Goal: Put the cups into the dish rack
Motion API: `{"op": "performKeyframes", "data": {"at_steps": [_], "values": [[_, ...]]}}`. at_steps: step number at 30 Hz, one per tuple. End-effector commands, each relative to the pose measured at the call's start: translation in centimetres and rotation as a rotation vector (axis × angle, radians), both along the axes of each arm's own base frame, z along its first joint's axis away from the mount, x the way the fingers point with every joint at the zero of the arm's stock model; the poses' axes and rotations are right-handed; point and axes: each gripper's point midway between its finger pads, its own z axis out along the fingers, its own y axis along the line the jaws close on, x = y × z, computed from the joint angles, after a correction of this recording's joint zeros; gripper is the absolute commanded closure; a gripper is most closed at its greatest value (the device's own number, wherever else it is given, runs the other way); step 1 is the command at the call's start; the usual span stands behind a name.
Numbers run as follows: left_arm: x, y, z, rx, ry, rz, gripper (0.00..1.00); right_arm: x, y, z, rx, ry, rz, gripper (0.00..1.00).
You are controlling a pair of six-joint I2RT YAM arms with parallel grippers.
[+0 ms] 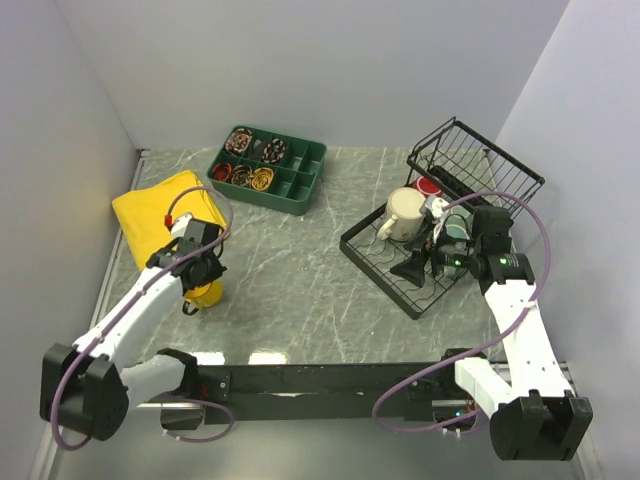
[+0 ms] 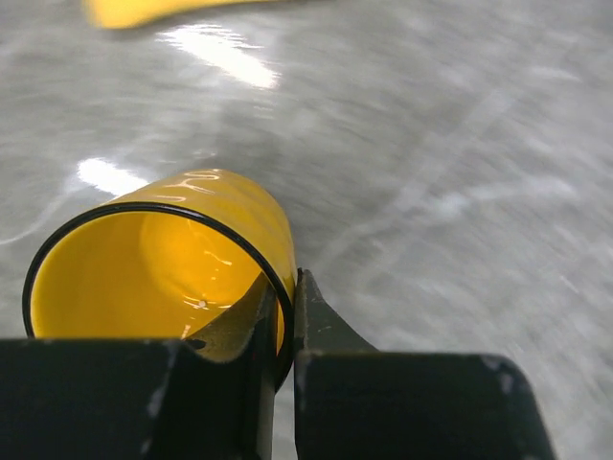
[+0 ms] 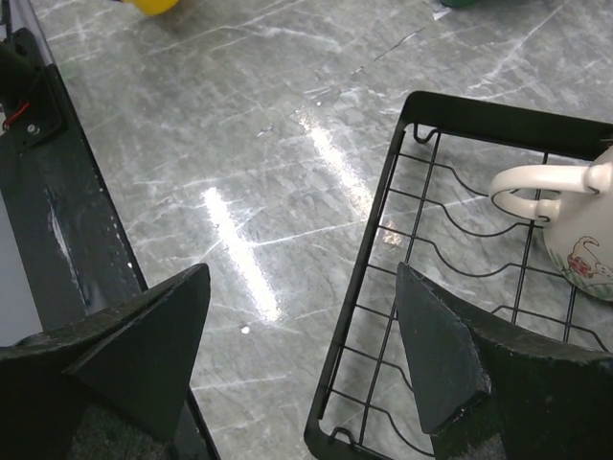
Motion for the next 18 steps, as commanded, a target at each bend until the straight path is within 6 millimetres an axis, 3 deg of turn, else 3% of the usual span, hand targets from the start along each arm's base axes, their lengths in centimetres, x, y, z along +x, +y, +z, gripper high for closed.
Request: {"op": "performKeyframes", "data": {"at_steps": [1,2,4,5,8,9,11,12,14,18], "values": [[3.0,-5.1,7.9,-0.186,-0.298,-0.280,0.99,-0.4,0.2,0.2,0.013,-0.009,0.038,0.15],[3.3,-7.5,9.7,-0.276,-0.369,-0.381,0.99,-0.9,0.3,0.0,0.010,0.005,0.058,0.15],[3.2,-9.6,12.1,-0.378,-0.458,-0.473,0.99,-1.1,0.6,0.5,0.020,0.013,0.097,0.15],[3.7,-11.0,14.3,-0.441,-0.547,-0.525,0.99,-1.5,0.6,0.4,0.014,0.019,0.120,0.14],[2.6,-14.6,16.3,-0.693,-0.580,-0.610,0.99,-1.5,1.0,1.1,0.020,-0.001,0.152,0.12],[2.8,-15.7,18.2,-0.760,-0.648,-0.652,0.99,-1.5,1.3,1.4,0.022,-0.007,0.162,0.11],[2.4,-17.4,19.6,-0.895,-0.655,-0.630,0.99,-1.2,1.7,2.1,0.039,-0.019,0.162,0.08],[2.7,-17.8,21.8,-0.939,-0.740,-0.637,0.99,-1.3,2.3,2.5,0.050,-0.024,0.187,0.07],[2.6,-19.4,23.7,-1.064,-0.747,-0.596,0.99,-1.3,3.6,3.6,0.099,-0.031,0.227,0.04],[2.9,-21.1,29.8,-1.252,-0.866,-0.488,0.99,-0.2,5.9,6.3,0.176,-0.062,0.239,0.00]]}}
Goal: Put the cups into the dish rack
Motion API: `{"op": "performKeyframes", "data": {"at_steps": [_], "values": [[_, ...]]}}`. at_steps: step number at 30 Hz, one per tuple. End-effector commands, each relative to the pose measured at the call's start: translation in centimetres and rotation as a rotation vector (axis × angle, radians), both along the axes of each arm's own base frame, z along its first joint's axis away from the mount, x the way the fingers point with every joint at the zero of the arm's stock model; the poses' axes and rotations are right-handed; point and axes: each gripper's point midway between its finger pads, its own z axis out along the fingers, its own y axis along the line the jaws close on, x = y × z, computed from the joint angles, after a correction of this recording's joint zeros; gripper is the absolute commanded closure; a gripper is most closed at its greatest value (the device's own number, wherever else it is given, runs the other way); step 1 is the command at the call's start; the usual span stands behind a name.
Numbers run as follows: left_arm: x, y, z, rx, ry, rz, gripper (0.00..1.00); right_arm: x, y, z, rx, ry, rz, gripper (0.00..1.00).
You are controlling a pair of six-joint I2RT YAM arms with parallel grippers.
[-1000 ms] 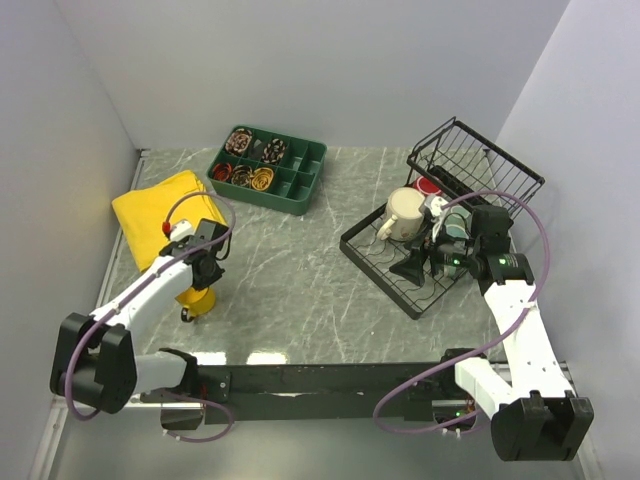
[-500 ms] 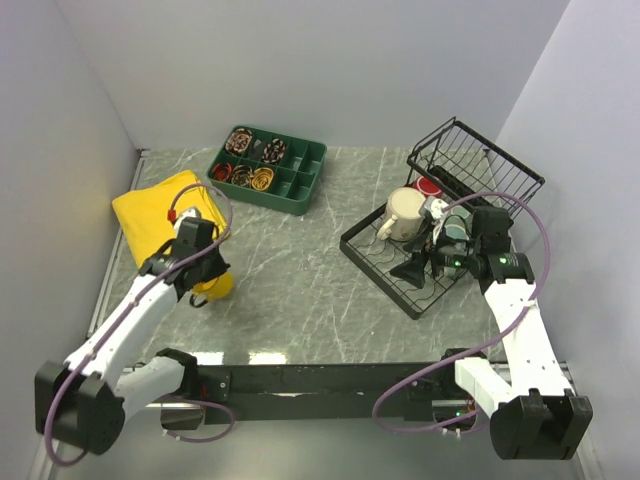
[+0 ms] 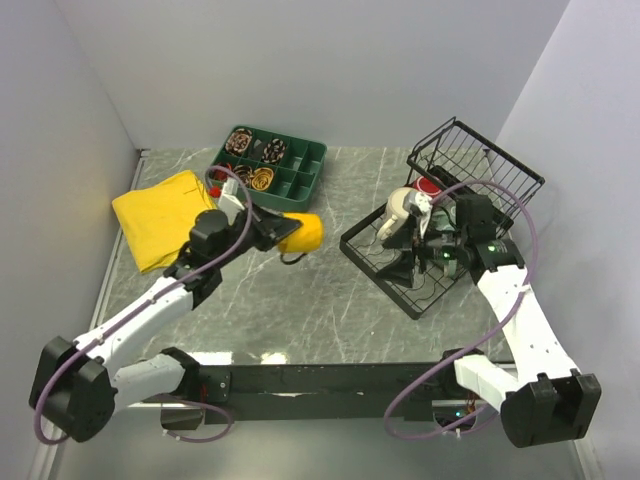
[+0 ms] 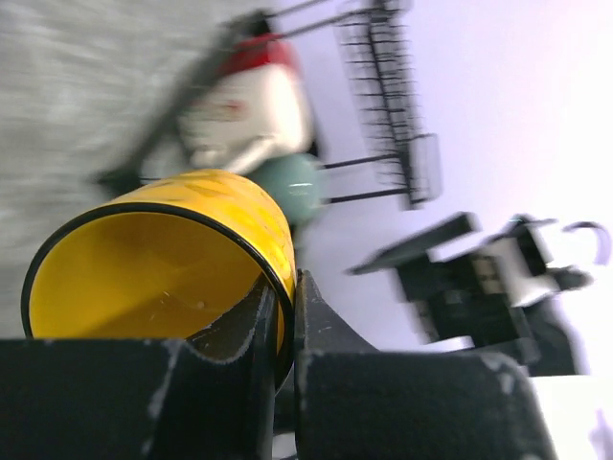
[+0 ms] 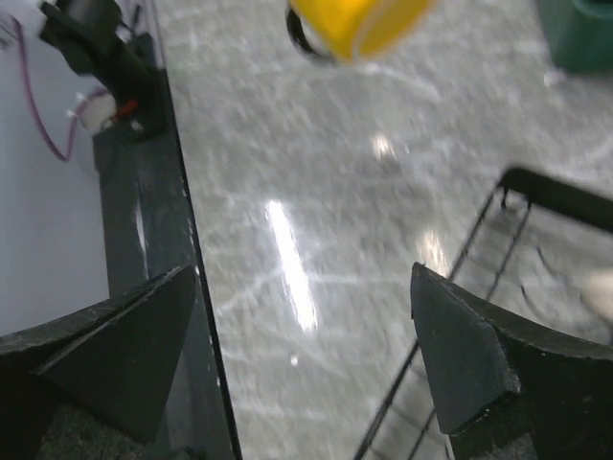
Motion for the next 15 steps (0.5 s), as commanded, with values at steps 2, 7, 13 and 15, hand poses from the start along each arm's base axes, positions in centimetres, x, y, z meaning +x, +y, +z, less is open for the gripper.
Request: {"op": "performKeyframes", "data": {"at_steps": [2,7,13,15], "values": [[-0.2,-1.5,16.5,-0.563,-0.195,0.059,0.99,2.6,3.5,6.6,0.160,-0.092,0.003,0.00],[0.5,-0.5,19.4,-0.835,-0.094,0.151,0.99,4.0,4.8,9.6,0.248,-0.009,-0.058,0.00],[0.8,-0.8,20.9,-0.987,-0.078,0.167,0.99,3.8,5.9,11.6,0.384,0.141,-0.130,0.00],[0.6,-1.8,21.3,-1.022,-0.067,0.135,0.99,3.8,6.2,12.0,0.415,0.156,-0.159,0.00]]}}
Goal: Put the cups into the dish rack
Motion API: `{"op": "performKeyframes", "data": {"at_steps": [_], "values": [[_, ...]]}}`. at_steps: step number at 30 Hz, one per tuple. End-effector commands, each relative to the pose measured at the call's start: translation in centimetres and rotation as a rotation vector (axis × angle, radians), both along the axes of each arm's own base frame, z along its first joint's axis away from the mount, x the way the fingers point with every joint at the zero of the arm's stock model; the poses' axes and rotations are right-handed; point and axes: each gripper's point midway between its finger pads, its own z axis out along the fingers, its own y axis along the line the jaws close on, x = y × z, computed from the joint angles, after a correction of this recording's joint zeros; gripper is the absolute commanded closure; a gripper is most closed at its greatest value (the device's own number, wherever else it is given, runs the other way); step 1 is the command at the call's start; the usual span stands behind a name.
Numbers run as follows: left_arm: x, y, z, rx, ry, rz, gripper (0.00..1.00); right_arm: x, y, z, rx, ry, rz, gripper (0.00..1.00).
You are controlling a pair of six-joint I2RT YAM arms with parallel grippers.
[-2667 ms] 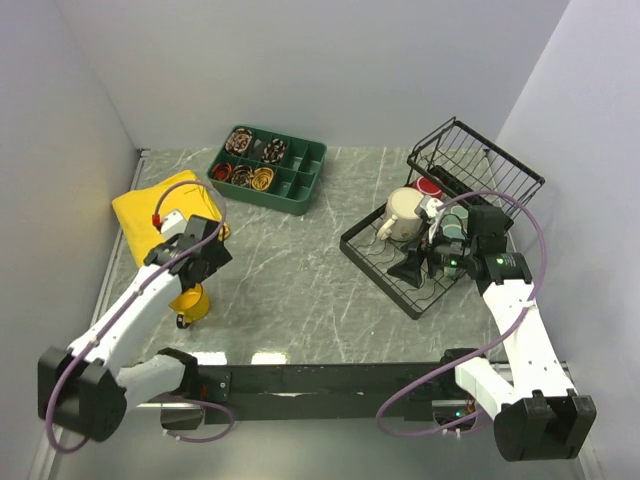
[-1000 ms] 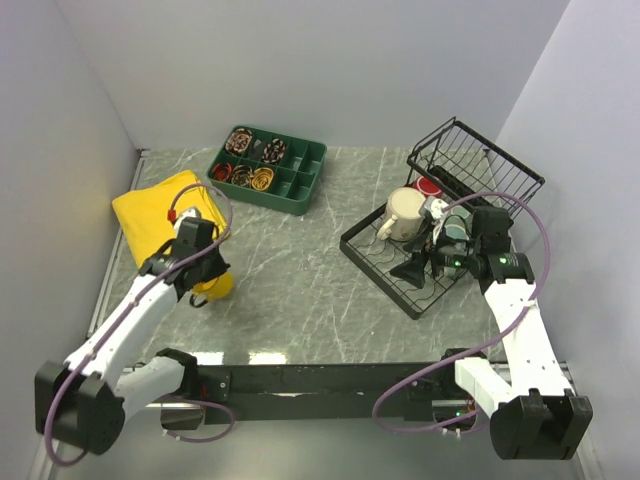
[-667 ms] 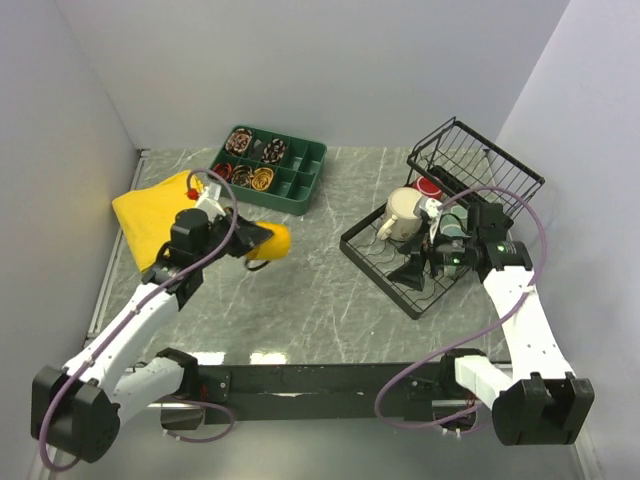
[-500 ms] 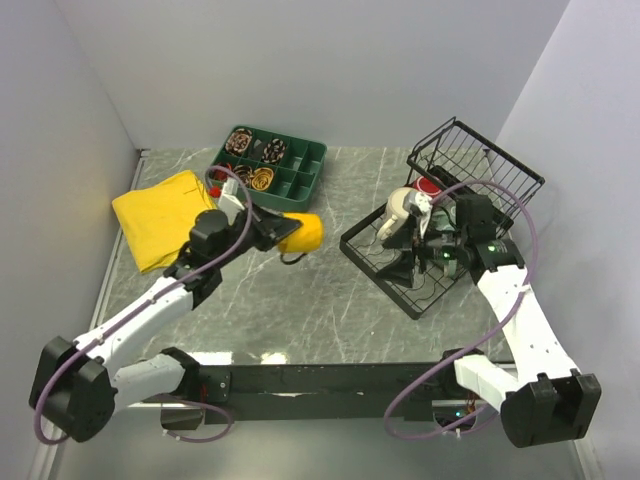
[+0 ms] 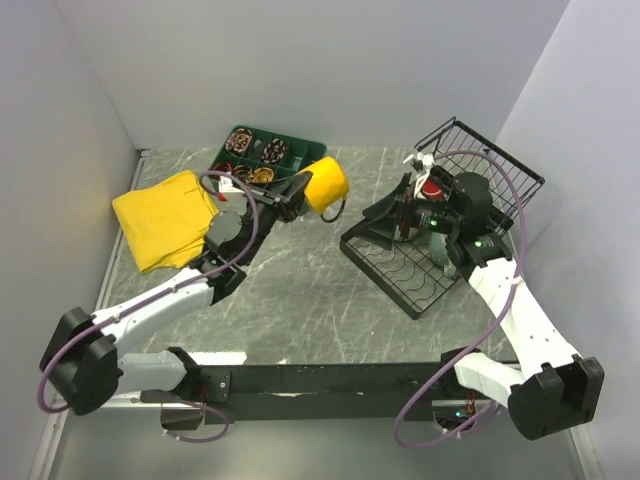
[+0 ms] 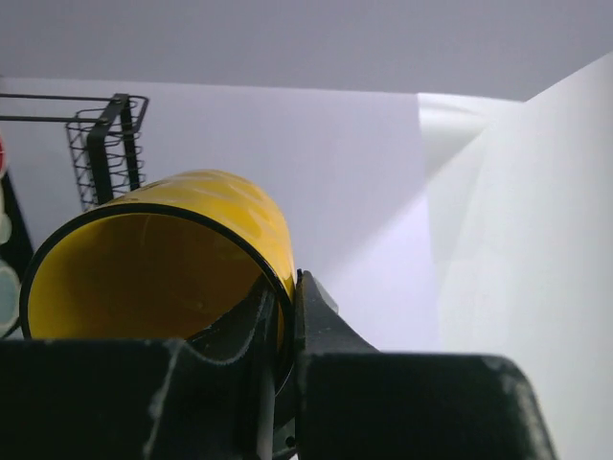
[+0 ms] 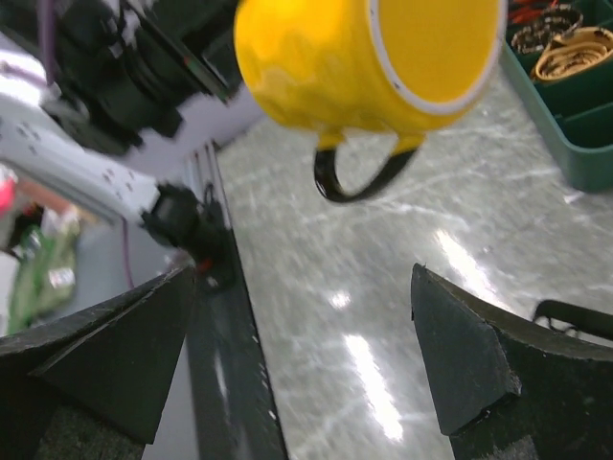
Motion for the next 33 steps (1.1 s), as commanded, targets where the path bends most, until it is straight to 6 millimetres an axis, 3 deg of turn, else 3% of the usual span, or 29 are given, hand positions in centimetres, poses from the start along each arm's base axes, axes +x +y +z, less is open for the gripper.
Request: {"op": "performKeyframes", "data": {"at_steps": [1,6,12,19,23,27,33], "values": [[-1.6,0.9,8.6,-0.321,-0.140,-0.026,0.99,-0.1,0.9,4.1,0.159,0.044,-0.063,0.00],[-2.1,-0.6,9.7,-0.340,-0.138,-0.048,0.99,-0.1,1.9,4.5,0.196,0.120,-0.042,0.00],[-2.7,0.2,10.8,-0.349,-0.152,-0.029,0.99,0.4,2.0,3.6,0.159,0.138,-0.048,0.00],[-2.8,1.9,10.4,-0.300,-0.105,0.047,0.99,-1.7,0.1,3.5,-0.043,-0.187,-0.022,0.00],[-3.3,1.4,10.8,-0.333,-0.114,0.010,0.99,-1.4,1.1,2.9,0.023,-0.056,0.020,0.00],[-3.6,0.2,11.2,-0.353,-0.114,-0.039,0.99,-1.9,2.5,4.2,0.136,0.105,0.126,0.00],[-3.9,-0.8,11.5,-0.372,-0.126,-0.073,0.99,-1.3,3.3,6.5,0.201,0.149,0.164,0.00]]}}
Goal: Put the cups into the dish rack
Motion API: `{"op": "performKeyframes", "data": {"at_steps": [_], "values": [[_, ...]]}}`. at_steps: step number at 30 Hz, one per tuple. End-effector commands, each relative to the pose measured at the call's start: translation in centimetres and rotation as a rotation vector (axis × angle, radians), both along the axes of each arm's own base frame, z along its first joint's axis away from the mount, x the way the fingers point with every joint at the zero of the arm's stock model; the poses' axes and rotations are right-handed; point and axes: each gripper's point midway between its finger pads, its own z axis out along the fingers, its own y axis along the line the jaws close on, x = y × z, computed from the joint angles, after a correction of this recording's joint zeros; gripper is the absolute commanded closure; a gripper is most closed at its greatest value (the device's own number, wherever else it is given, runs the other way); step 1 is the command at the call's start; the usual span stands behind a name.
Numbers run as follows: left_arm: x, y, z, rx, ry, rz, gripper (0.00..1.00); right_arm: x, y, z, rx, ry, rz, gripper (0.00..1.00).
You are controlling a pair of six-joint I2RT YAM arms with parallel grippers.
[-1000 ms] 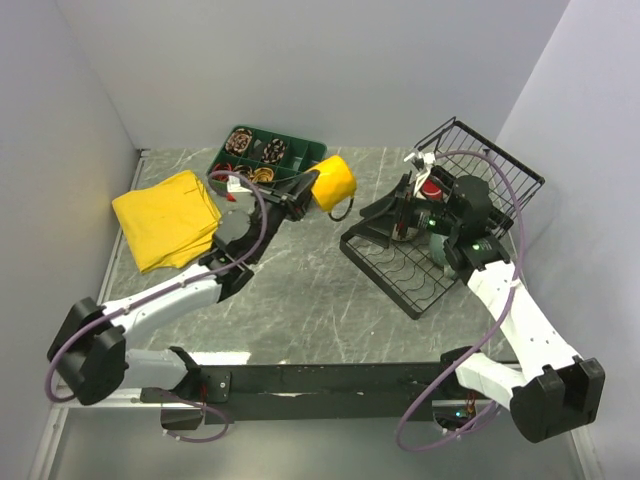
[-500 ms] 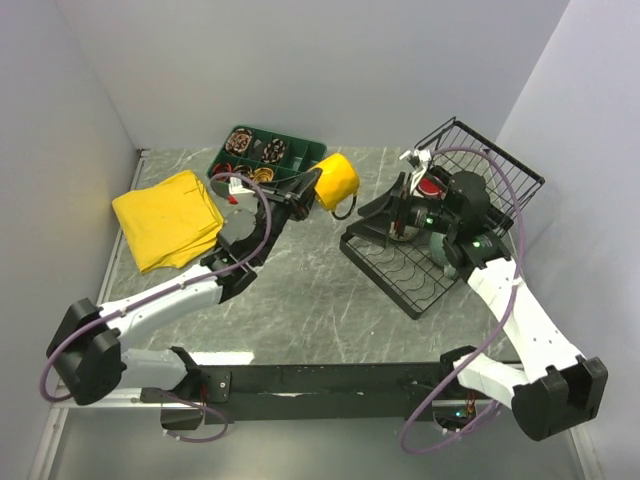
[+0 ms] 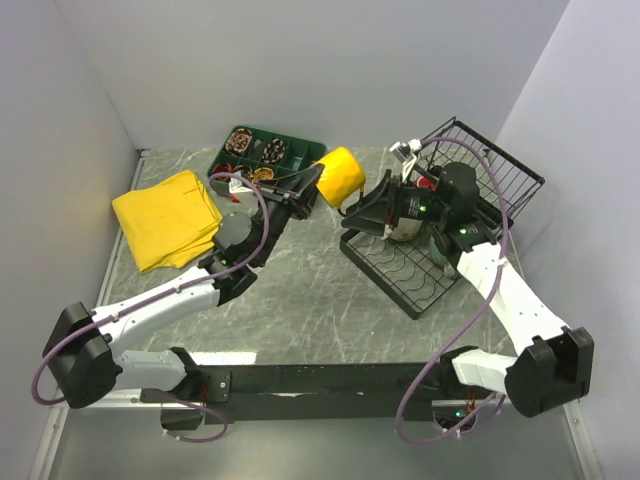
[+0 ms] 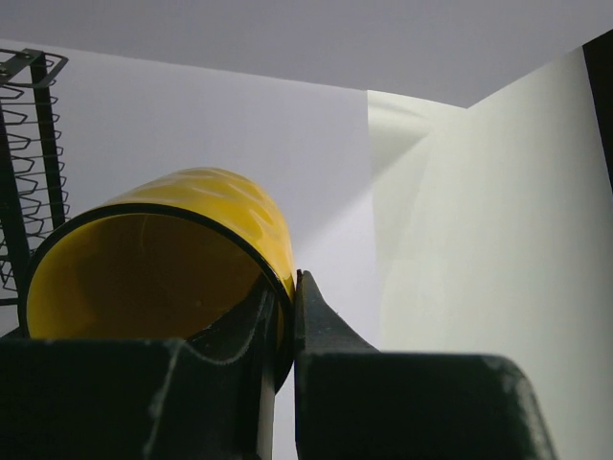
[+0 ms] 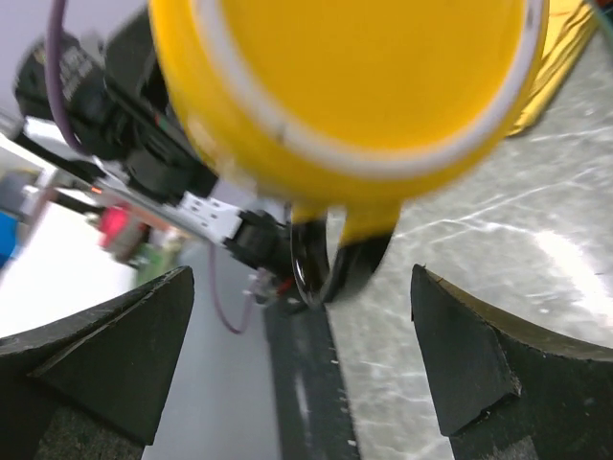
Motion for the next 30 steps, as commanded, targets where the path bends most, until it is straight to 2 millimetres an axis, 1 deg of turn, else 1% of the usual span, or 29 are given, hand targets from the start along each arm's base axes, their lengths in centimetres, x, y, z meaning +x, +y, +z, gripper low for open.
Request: {"op": "performKeyframes", "data": {"at_steps": [1,2,4,5,7,8,10,11,13,14,16,17,19,20,23,24,25,26,29,30], "values": [[-2.3,1.2,7.0,-0.201,-0.142,-0.055,0.99,-1.3,0.7,4.1,0.083,-0.025,0.076,0.02],[-2.2,0.9,7.1,-0.201,-0.142,-0.060,0.99,-1.2,0.8,4.1,0.083,-0.020,0.081,0.06],[-2.3,0.6,7.1,-0.203,-0.142,-0.072,0.99,-1.2,1.1,4.2,0.091,-0.015,0.090,0.10],[-2.2,0.4,7.1,-0.206,-0.140,-0.073,0.99,-1.2,1.1,4.2,0.095,-0.016,0.094,0.14],[-2.4,0.2,7.1,-0.216,-0.138,-0.085,0.99,-1.2,1.2,4.3,0.108,-0.020,0.103,0.18],[-2.3,0.2,7.1,-0.216,-0.136,-0.084,0.99,-1.3,1.3,4.3,0.113,-0.022,0.112,0.25],[-2.3,0.0,7.0,-0.217,-0.132,-0.087,0.99,-1.4,1.4,4.5,0.125,-0.029,0.127,0.34],[-2.2,0.0,6.9,-0.217,-0.130,-0.084,0.99,-1.4,1.4,4.6,0.129,-0.033,0.133,0.45],[-2.2,0.0,6.7,-0.218,-0.124,-0.085,0.99,-1.5,1.4,4.7,0.136,-0.036,0.143,0.56],[-2.2,-0.1,6.4,-0.214,-0.118,-0.087,0.99,-1.5,1.4,4.8,0.138,-0.037,0.146,0.65],[-2.1,0.0,6.1,-0.211,-0.112,-0.083,0.99,-1.6,1.4,4.9,0.140,-0.042,0.143,0.76],[-2.1,0.0,5.9,-0.207,-0.107,-0.083,0.99,-1.6,1.4,4.8,0.138,-0.043,0.142,0.88],[-2.1,0.0,5.5,-0.197,-0.101,-0.082,0.99,-1.6,1.3,4.6,0.128,-0.051,0.141,1.00],[-2.2,-0.1,5.4,-0.193,-0.101,-0.085,0.99,-1.6,1.3,4.6,0.123,-0.055,0.137,1.00],[-2.3,-0.3,4.5,-0.169,-0.090,-0.093,0.85,-1.9,1.0,4.2,0.099,-0.084,0.126,1.00],[-2.4,-0.2,4.4,-0.165,-0.089,-0.093,0.78,-2.1,0.8,3.9,0.082,-0.098,0.120,1.00],[-2.5,-0.1,4.3,-0.162,-0.093,-0.093,0.68,-1.9,0.6,3.6,0.071,-0.108,0.106,1.00],[-2.6,0.0,3.7,-0.151,-0.091,-0.090,0.65,-1.9,0.4,3.5,0.062,-0.122,0.095,1.00],[-2.9,0.3,2.8,-0.125,-0.086,-0.089,0.49,-2.0,-0.4,3.0,0.029,-0.173,0.058,1.00],[-3.0,0.3,2.4,-0.114,-0.080,-0.091,0.41,-2.3,-0.7,2.8,0.025,-0.171,0.050,1.00]]}}
